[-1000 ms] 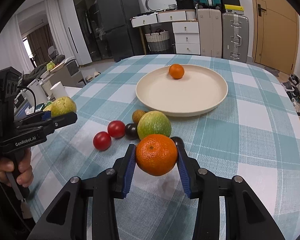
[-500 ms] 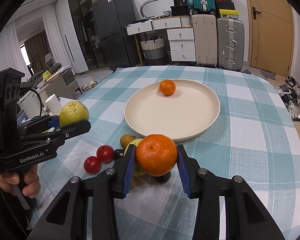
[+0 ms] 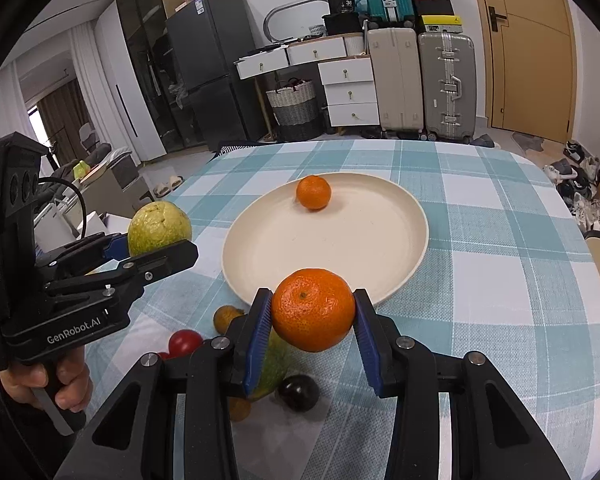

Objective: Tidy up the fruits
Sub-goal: 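Carry the pomelo with the left gripper while the right gripper carries the tangerine to the plate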

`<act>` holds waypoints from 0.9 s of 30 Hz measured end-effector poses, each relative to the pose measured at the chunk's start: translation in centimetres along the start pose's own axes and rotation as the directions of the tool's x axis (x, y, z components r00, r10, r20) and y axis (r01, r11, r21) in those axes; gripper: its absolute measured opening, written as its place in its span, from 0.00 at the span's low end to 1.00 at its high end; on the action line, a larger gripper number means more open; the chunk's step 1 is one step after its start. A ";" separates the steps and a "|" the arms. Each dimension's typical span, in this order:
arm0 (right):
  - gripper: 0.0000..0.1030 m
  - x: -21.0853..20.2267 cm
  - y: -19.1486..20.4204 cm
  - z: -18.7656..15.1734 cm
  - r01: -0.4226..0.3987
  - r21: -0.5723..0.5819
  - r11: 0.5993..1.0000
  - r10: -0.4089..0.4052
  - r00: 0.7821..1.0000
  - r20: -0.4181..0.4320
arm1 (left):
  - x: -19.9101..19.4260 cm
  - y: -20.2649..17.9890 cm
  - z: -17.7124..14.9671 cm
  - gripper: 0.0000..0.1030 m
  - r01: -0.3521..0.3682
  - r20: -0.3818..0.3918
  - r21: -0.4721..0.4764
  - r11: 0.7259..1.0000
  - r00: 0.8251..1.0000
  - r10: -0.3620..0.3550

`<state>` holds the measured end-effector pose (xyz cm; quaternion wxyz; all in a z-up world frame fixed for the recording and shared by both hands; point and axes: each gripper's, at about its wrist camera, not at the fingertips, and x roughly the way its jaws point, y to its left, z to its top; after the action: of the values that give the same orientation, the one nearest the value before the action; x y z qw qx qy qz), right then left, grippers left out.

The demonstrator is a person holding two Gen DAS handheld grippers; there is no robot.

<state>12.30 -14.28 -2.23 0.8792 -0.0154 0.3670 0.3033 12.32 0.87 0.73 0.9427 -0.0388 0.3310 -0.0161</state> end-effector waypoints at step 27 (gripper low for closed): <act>0.40 5.1 -2.3 2.3 0.036 0.020 0.999 -0.035 0.999 -0.041 | 7.3 0.6 1.8 0.44 -0.006 -0.057 -0.034 0.999 0.998 0.004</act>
<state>17.78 -12.97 -4.33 0.8769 -0.0188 0.3877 0.2834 19.17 1.21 -2.45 0.9322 -0.0536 0.3578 -0.0093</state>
